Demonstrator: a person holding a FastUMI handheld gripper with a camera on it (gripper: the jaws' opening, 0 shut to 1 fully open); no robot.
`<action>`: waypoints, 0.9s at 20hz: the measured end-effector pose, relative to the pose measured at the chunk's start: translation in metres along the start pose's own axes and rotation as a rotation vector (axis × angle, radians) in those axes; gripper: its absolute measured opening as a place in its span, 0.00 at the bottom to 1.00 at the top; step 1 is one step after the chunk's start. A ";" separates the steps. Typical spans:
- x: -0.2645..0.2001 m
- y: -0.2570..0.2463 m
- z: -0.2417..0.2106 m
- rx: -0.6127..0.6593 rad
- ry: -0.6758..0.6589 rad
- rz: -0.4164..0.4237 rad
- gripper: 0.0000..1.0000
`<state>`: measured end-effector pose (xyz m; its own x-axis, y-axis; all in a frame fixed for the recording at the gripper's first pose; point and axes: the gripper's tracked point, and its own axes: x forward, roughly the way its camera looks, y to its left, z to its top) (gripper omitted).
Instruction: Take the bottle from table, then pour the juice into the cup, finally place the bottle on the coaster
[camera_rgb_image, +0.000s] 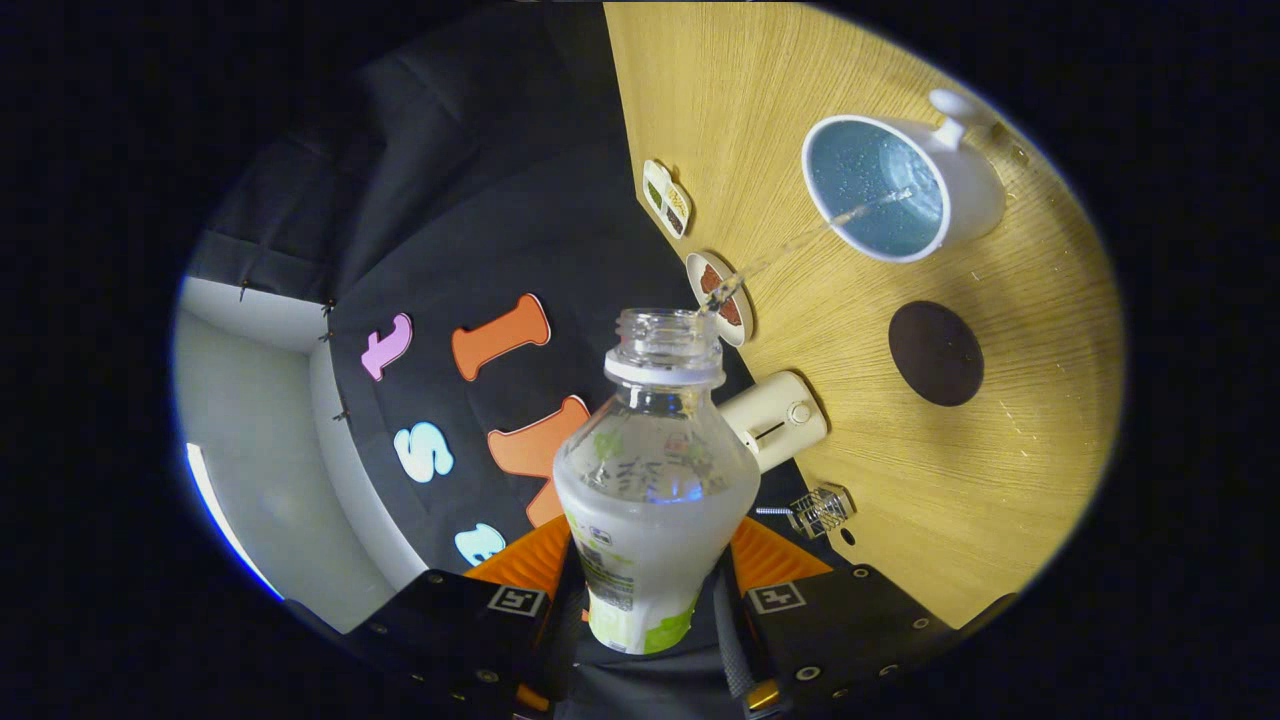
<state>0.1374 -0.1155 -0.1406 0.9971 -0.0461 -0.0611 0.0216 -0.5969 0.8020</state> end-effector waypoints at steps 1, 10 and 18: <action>0.000 0.001 0.000 0.006 -0.001 0.006 0.59; 0.001 0.004 0.004 0.053 -0.009 0.034 0.59; 0.003 -0.001 0.004 0.069 -0.011 0.024 0.59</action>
<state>0.1404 -0.1187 -0.1441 0.9963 -0.0701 -0.0494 -0.0079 -0.6490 0.7608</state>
